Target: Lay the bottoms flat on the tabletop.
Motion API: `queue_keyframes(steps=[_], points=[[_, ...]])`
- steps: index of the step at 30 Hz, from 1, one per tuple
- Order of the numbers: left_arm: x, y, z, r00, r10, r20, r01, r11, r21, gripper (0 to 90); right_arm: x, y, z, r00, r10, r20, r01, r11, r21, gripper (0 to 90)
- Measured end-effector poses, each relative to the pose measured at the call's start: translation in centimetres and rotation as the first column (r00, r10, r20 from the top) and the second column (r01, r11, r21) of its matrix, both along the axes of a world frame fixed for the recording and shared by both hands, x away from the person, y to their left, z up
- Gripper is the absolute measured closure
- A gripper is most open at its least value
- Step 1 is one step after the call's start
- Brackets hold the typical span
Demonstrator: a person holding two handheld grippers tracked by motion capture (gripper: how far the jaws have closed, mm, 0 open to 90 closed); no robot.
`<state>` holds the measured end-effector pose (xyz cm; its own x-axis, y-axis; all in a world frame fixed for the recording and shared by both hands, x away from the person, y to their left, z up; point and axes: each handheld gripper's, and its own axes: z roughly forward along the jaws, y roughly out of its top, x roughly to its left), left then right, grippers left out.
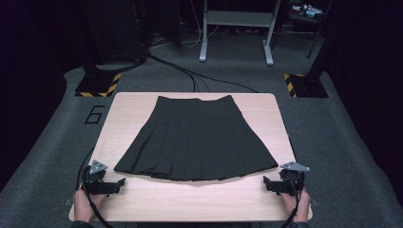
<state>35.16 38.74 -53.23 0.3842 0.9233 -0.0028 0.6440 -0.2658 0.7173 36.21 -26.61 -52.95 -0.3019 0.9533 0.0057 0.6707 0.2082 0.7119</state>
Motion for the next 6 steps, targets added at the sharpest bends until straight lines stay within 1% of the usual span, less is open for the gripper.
queue_keyframes(steps=[2,4,6], points=[[0.18,0.13,-0.08,1.0000,-0.004,0.008,0.004,1.0000,-0.004,0.0,0.09,-0.04,-0.08,0.9999,0.007,0.007,-0.007,0.9999,0.007,0.0],[0.39,0.26,0.01,0.9997,-0.026,-0.003,0.026,0.9997,-0.001,0.0,0.11,-0.04,-0.09,0.9999,0.010,0.007,-0.010,0.9999,0.007,0.0],[0.51,0.27,-0.03,0.9996,-0.027,0.002,0.027,0.9996,-0.001,0.0,0.11,-0.03,-0.09,0.9999,0.009,0.008,-0.009,0.9999,0.007,0.0]])
